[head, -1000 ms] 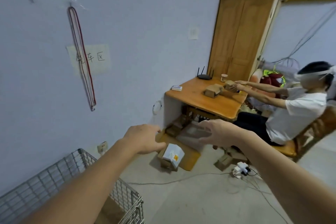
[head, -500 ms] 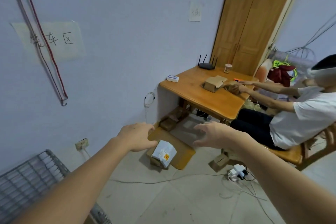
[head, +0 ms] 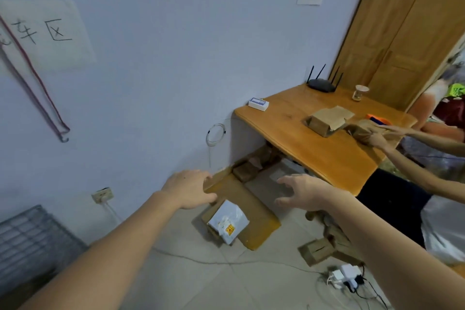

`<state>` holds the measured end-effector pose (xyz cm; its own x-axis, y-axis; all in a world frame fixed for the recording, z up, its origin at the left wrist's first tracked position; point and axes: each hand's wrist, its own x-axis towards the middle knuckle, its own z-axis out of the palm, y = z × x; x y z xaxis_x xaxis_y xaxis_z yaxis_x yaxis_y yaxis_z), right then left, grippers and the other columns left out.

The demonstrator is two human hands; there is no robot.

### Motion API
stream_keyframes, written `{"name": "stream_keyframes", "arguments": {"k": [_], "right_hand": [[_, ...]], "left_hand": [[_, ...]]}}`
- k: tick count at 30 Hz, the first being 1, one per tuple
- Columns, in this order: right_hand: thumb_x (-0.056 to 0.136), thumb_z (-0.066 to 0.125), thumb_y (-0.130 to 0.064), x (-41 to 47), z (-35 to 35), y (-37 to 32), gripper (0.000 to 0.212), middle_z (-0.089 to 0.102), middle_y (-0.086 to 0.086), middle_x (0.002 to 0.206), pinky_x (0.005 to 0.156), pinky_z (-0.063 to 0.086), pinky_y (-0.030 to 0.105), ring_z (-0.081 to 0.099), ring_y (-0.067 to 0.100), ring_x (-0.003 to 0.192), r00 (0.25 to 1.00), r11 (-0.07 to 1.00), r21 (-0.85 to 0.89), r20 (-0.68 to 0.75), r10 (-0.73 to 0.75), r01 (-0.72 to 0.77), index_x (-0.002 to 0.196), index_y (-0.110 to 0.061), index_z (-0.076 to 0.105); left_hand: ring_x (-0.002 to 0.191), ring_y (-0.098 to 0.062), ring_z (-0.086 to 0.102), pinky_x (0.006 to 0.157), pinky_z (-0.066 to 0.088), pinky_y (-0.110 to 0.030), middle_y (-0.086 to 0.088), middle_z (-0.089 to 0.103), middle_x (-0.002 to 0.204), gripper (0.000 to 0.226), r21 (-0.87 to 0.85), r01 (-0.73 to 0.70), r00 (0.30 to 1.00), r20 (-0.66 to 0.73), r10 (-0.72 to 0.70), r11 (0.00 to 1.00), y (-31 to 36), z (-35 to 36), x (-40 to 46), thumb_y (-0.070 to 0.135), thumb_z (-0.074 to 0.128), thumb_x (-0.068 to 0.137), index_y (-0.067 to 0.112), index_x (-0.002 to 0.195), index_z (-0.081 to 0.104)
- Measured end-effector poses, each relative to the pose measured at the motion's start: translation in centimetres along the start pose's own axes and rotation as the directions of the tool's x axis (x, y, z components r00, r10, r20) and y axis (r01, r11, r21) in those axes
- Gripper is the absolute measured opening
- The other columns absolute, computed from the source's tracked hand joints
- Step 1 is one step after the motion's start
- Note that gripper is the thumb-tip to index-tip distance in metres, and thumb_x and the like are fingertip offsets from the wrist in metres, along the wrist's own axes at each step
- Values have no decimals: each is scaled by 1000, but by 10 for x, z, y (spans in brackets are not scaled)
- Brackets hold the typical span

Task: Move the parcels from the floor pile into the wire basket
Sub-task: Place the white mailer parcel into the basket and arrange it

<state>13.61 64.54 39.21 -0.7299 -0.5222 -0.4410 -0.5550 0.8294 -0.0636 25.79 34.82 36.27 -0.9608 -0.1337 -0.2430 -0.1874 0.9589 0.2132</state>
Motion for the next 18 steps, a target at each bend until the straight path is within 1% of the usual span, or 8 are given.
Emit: {"name": "stream_keyframes", "arguments": {"k": [3,5,8,10,13,16,18], "right_hand": [[92,56,-70,61,-13,29,82,48,1,155,107,49,41,53,24,135,998,997,-53,21,-61,62,158,-27,36],[94,55,-67,101,-20,44,77,51,3,152,105,50,42,55,25,133,994,991,-95,52,-91,96,157,-25,39],[95,54,-66,158,-21,55,71,56,5,144,102,51,42,57,26,127,981,977,-126,112,-157,170,151,-23,45],[95,55,-65,195,-16,55,71,55,4,146,104,49,43,56,26,130,972,974,-103,138,-188,203,151,-23,45],[95,56,-63,251,6,51,75,50,5,153,110,46,45,51,28,137,958,979,-26,215,-191,202,156,-22,41],[90,57,-65,307,42,51,75,52,4,152,111,45,45,51,26,136,938,985,26,300,-173,173,152,-25,45],[90,61,-63,340,68,53,74,52,4,151,109,46,41,52,24,135,932,988,61,328,-153,141,151,-25,46]], "left_hand": [[132,-21,53,104,46,-39,6,57,144,73,-83,127,992,20,-125,988,7,12,34,70,56,81,36,145,51],[131,-21,53,103,46,-39,5,58,144,72,-132,196,981,28,-194,972,10,20,52,70,58,82,35,144,52],[134,-23,51,106,45,-40,3,55,148,71,-158,294,956,50,-290,943,7,35,74,65,62,88,33,149,48],[135,-24,51,107,45,-40,2,54,149,75,-203,349,937,79,-340,915,-1,47,88,66,62,86,33,151,44],[137,-23,50,110,44,-41,1,53,151,80,-252,419,907,151,-393,872,-18,72,118,69,60,81,33,151,44],[139,-25,47,110,42,-41,1,53,149,70,-267,472,878,225,-422,841,-35,107,159,63,62,88,33,149,46],[138,-25,48,110,42,-40,2,54,145,62,-299,487,869,258,-422,821,-47,141,190,57,64,91,33,146,48]]}}
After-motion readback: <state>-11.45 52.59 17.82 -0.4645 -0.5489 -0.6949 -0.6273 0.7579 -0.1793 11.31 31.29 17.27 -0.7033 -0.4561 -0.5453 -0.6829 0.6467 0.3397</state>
